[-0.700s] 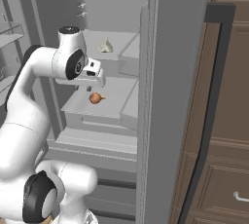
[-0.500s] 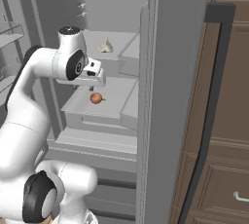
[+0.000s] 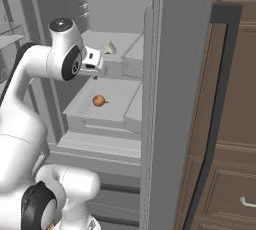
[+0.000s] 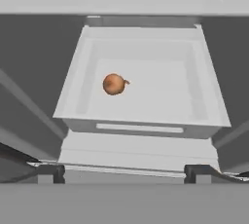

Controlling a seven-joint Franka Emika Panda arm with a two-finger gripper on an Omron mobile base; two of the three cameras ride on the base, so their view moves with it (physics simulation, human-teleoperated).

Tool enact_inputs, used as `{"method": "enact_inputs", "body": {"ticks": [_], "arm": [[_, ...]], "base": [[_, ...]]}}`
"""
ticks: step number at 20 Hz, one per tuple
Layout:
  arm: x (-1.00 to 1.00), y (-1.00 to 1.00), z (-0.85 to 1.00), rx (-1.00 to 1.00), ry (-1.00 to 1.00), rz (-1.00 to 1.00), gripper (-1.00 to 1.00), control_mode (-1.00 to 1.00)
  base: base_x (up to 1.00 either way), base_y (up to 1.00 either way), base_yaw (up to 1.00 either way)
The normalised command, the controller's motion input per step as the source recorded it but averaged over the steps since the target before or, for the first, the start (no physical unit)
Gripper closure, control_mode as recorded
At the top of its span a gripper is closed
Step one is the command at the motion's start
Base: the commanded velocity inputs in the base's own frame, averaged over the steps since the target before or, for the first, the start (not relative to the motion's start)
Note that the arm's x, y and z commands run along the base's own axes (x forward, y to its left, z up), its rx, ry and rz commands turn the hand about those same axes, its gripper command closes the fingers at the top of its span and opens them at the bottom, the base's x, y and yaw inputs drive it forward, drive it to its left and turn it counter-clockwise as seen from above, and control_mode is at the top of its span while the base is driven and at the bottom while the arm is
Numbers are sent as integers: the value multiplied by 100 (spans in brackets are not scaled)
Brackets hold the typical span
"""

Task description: Grab the onion and garlic from the fridge, place them in the blender, close the lid, and turn on the blender to create a marinade.

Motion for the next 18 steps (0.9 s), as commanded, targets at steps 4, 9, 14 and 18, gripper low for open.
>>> {"method": "enact_inputs", "body": {"ticks": [4, 9, 14, 18], "arm": [[18, 0, 76, 0, -26, -6, -100, -100], [67, -3, 42, 0, -12, -16, -100, -100], [99, 0, 0, 0, 2, -16, -100, -100], [88, -6, 0, 1, 13, -11, -100, -100]], "base": [[0, 0, 0], [0, 0, 0], [0, 0, 0], [0, 0, 0]]}}
